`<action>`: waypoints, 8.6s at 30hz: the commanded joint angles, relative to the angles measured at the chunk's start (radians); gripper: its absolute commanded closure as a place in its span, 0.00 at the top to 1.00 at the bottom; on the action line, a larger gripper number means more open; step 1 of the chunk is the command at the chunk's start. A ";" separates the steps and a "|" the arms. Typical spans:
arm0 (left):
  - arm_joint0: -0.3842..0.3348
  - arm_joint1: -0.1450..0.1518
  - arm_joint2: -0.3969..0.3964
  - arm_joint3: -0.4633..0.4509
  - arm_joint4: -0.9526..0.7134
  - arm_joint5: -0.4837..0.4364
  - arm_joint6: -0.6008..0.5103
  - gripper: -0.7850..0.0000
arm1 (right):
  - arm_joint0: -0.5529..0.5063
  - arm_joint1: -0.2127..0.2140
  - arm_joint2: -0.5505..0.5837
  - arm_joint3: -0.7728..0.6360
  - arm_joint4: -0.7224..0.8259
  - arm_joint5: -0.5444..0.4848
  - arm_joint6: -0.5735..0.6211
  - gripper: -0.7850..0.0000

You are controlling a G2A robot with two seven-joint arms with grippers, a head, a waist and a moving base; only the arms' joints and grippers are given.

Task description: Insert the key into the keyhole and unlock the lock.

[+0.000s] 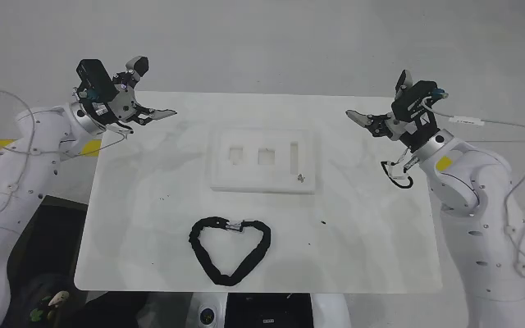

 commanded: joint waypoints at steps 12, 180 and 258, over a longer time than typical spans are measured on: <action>0.000 0.000 0.000 0.000 0.000 0.000 0.000 1.00 | 0.000 0.000 0.000 0.000 0.000 0.000 0.000 1.00; 0.000 0.000 0.000 0.000 0.000 0.000 0.000 1.00 | 0.232 -0.067 -0.443 -0.155 0.142 0.771 1.255 0.00; 0.118 0.038 0.156 -0.384 0.430 -0.272 -0.077 1.00 | -0.276 0.005 0.181 -0.265 0.611 0.409 0.797 0.00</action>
